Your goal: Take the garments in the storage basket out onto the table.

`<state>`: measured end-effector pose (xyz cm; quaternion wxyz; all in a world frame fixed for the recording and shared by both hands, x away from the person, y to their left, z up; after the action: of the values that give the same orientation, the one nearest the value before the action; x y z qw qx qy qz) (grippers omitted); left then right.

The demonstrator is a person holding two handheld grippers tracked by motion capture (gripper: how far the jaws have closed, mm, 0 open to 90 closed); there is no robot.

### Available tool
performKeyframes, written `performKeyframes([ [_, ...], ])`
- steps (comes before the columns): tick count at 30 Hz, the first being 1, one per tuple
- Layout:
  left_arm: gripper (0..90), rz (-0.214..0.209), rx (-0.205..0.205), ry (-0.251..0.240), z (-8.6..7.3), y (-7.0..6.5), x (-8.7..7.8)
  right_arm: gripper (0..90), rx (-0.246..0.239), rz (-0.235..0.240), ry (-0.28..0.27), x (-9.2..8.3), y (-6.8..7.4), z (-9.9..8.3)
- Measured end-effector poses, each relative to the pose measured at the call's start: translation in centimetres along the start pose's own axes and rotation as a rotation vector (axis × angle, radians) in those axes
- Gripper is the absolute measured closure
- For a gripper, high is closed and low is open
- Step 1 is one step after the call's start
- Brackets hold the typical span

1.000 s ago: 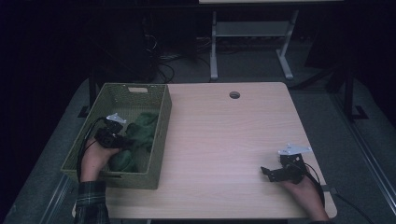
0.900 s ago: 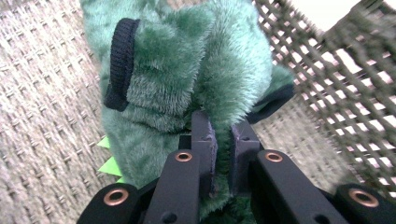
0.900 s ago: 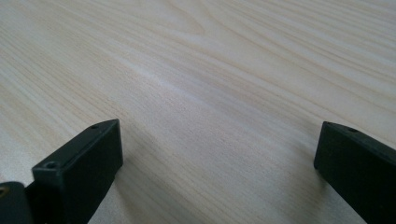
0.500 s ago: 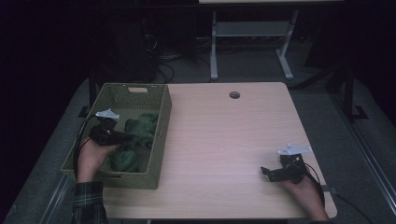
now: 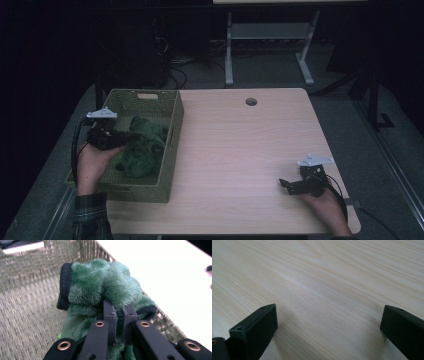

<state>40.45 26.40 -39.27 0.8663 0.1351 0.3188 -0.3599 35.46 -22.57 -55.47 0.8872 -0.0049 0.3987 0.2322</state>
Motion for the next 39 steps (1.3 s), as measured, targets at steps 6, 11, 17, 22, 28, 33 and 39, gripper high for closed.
performKeyframes([
  [6, 85.1, 0.014, -0.011, -0.062, 2.4, 0.3, -1.5, 0.8, 0.000, 0.000, 0.000, 0.0, 0.0, 0.0],
  [11, 85.1, 0.025, -0.015, -0.106, 4.1, 0.3, -2.8, 0.8, 0.000, -0.001, 0.000, 0.0, 0.0, 0.0],
  [17, 85.1, 0.020, 0.003, -0.139, 5.7, 0.2, -4.1, 0.8, 0.001, 0.000, 0.000, 0.0, 0.0, 0.0],
  [22, 85.2, 0.030, 0.020, -0.155, 7.1, 0.1, -5.1, 0.8, 0.001, 0.000, 0.000, 0.0, 0.0, 0.0],
  [28, 85.2, 0.035, 0.039, -0.186, 8.8, -0.3, -6.3, 0.8, -0.001, -0.001, 0.000, 0.0, 0.0, 0.0],
  [33, 85.2, 0.020, 0.060, -0.220, 10.5, -1.1, -7.3, 0.8, 0.000, 0.000, 0.000, 0.0, 0.0, 0.0],
  [39, 85.1, -0.007, 0.071, -0.242, 12.0, -2.2, -7.2, 0.8, 0.001, 0.000, 0.000, 0.0, 0.0, 0.0],
])
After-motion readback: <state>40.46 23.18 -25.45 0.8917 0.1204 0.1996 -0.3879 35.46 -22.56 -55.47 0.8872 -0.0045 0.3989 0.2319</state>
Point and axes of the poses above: each handheld gripper's, and its own axes: x roughly forward along the jaws, z roughly out of its top, y roughly to its left, the point moved 10 cm from there along x, roughly forward along the jaws, and after that the axes turned 12 degrees about x, right-handed, at the moved point
